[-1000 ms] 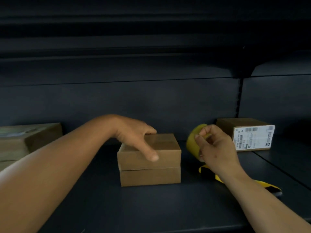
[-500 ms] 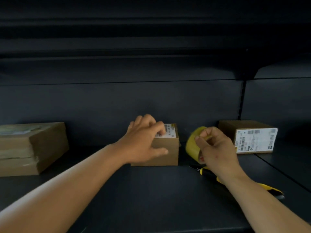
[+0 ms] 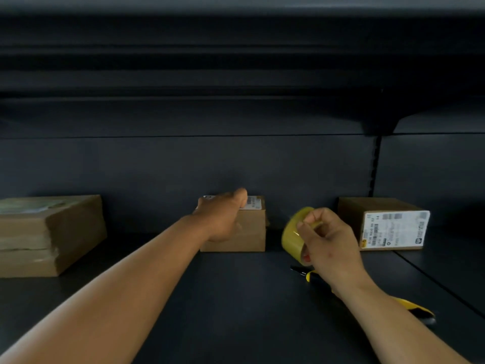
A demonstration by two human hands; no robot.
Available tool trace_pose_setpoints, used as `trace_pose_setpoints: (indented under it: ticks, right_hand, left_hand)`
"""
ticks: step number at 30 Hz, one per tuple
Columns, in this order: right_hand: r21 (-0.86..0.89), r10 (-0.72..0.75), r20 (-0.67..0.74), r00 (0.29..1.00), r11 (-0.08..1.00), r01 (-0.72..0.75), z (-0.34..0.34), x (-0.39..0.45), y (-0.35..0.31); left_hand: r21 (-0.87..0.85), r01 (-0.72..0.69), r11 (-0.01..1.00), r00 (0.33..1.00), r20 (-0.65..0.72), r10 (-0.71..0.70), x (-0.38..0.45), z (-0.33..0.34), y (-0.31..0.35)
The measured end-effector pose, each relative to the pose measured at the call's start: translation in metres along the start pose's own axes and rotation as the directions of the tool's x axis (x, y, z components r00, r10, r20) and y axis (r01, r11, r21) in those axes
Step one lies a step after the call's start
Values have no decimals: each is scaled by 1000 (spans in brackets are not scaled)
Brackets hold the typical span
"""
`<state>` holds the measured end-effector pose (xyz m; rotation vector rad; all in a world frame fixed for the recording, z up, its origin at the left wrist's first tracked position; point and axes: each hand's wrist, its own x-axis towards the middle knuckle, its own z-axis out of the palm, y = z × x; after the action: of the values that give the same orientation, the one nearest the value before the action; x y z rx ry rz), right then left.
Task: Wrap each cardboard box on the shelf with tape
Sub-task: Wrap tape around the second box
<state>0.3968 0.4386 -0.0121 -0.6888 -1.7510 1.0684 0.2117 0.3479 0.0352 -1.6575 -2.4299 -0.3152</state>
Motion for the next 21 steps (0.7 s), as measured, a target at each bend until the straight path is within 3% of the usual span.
trace_pose_setpoints:
  ticks: [5, 8, 13, 21]
  right_hand:
    - [23, -18, 19, 1000, 1000, 17, 0, 1, 0]
    - [75, -41, 25, 999, 996, 39, 1, 0, -2]
    - [176, -51, 43, 998, 983, 42, -1, -3, -6]
    - [359, 2, 173, 985, 931, -65, -4, -14, -19]
  left_hand:
    - [-45, 22, 999, 996, -88, -26, 2, 2, 10]
    - [-284, -111, 952, 976, -212, 51, -9, -1, 30]
    - [-570, -241, 786, 965, -225, 133, -30, -9, 66]
    - [-627, -280, 726, 936, -345, 63, -41, -16, 79]
